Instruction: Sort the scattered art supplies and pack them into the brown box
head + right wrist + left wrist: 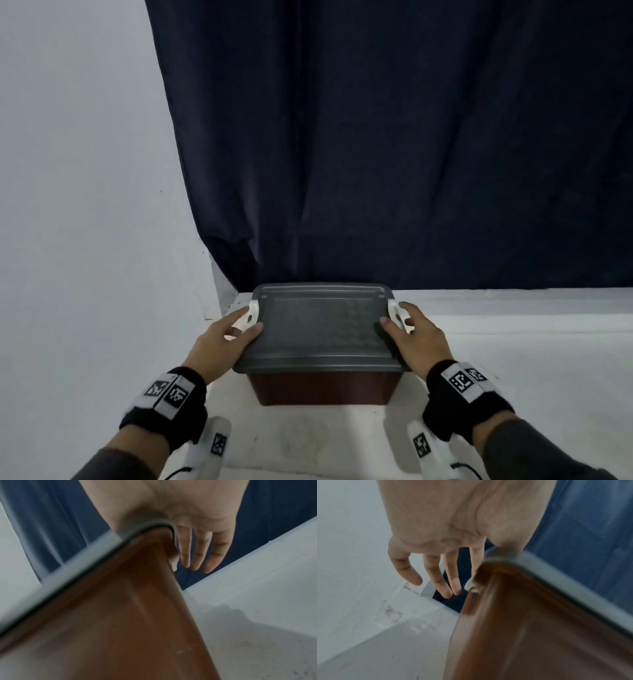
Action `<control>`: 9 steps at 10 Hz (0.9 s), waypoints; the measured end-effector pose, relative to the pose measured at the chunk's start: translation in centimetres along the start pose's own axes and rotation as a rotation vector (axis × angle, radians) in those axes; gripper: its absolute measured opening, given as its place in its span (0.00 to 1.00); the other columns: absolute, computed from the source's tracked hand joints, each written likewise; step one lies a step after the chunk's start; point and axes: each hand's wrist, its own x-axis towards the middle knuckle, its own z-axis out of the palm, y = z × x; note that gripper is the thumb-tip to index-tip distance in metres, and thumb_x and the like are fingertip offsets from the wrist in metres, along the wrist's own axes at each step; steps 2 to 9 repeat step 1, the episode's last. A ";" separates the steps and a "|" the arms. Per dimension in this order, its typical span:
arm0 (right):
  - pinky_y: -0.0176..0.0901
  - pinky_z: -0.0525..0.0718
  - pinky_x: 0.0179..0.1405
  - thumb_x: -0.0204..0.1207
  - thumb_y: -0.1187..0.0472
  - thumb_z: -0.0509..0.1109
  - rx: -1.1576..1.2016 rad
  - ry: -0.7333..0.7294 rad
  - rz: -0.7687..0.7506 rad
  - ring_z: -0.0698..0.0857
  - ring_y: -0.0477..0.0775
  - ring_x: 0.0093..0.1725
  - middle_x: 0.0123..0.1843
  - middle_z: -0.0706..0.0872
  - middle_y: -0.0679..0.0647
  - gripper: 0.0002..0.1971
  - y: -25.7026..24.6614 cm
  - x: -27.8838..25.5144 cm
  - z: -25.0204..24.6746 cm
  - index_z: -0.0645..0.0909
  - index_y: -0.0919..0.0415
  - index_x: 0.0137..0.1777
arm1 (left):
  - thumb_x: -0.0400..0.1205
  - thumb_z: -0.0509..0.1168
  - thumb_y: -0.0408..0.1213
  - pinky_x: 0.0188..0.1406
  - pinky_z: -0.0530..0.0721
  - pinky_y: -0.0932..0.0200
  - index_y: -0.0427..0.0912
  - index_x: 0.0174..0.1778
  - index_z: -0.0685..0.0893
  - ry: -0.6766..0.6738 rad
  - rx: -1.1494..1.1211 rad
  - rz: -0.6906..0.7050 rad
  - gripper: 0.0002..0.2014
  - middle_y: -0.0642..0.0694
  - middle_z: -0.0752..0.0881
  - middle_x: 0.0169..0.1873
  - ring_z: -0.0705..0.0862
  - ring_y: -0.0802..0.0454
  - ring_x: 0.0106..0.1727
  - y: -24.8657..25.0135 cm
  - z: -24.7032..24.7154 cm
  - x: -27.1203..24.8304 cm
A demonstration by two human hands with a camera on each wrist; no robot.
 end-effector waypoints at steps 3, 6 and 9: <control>0.47 0.78 0.63 0.76 0.43 0.72 0.135 0.145 -0.090 0.79 0.55 0.64 0.64 0.82 0.54 0.25 -0.8 -2.1 -2.1 0.73 0.47 0.71 | 0.80 0.70 0.55 0.41 0.79 0.65 0.61 0.64 0.81 0.117 -0.091 0.137 0.17 0.52 0.88 0.47 0.88 0.52 0.49 1.8 -1.6 -2.7; 0.47 0.78 0.63 0.76 0.43 0.72 0.135 0.145 -0.090 0.79 0.55 0.64 0.64 0.82 0.54 0.25 -0.8 -2.1 -2.1 0.73 0.47 0.71 | 0.80 0.70 0.55 0.41 0.79 0.65 0.61 0.64 0.81 0.117 -0.091 0.137 0.17 0.52 0.88 0.47 0.88 0.52 0.49 1.8 -1.6 -2.7; 0.47 0.78 0.63 0.76 0.43 0.72 0.135 0.145 -0.090 0.79 0.55 0.64 0.64 0.82 0.54 0.25 -0.8 -2.1 -2.1 0.73 0.47 0.71 | 0.80 0.70 0.55 0.41 0.79 0.65 0.61 0.64 0.81 0.117 -0.091 0.137 0.17 0.52 0.88 0.47 0.88 0.52 0.49 1.8 -1.6 -2.7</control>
